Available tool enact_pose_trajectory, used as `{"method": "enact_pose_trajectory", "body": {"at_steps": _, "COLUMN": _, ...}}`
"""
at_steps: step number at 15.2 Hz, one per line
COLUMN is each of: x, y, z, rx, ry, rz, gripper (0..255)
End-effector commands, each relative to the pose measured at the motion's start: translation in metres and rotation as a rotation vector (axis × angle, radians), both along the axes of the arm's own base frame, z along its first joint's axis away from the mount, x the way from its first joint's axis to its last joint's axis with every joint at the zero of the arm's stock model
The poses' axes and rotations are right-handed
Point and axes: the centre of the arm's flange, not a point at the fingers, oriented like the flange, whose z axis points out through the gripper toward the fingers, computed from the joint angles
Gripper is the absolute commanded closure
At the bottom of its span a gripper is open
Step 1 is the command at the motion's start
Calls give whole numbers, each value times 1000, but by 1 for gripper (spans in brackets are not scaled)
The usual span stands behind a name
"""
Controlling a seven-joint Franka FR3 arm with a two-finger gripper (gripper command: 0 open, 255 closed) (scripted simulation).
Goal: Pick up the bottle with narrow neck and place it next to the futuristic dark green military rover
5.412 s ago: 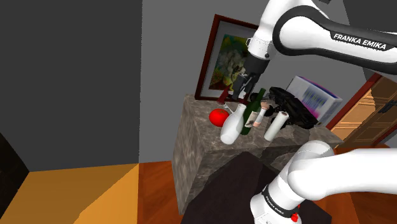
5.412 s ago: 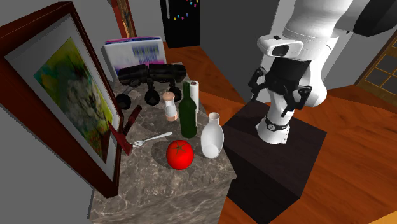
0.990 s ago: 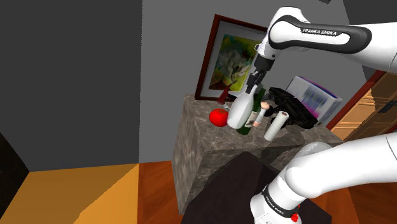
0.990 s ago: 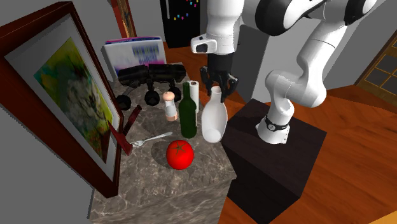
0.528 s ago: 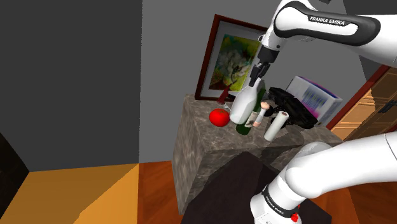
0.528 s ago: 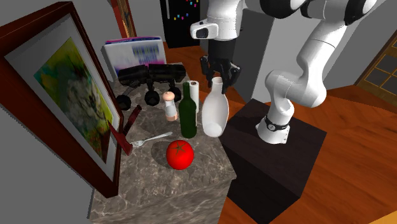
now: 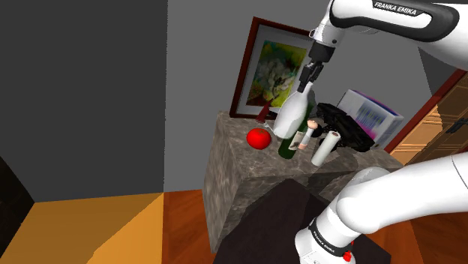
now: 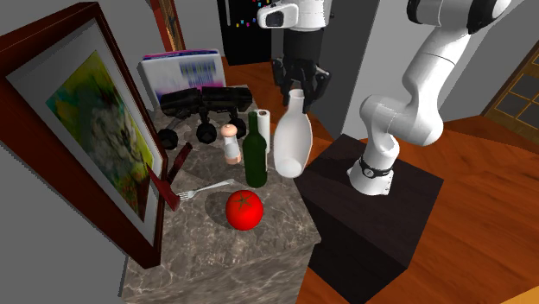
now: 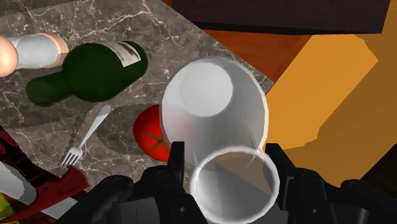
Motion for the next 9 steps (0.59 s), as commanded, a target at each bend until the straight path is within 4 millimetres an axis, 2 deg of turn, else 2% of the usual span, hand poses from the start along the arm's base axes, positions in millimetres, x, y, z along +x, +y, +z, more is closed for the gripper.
{"method": "enact_pose_trajectory", "body": {"at_steps": 1, "x": -1, "y": 0, "z": 12, "rx": 0, "ry": 0, "rz": 0, "gripper": 255}}
{"method": "enact_pose_trajectory", "body": {"at_steps": 9, "x": -1, "y": 0, "z": 54, "rx": 0, "ry": 0, "rz": 0, "gripper": 255}}
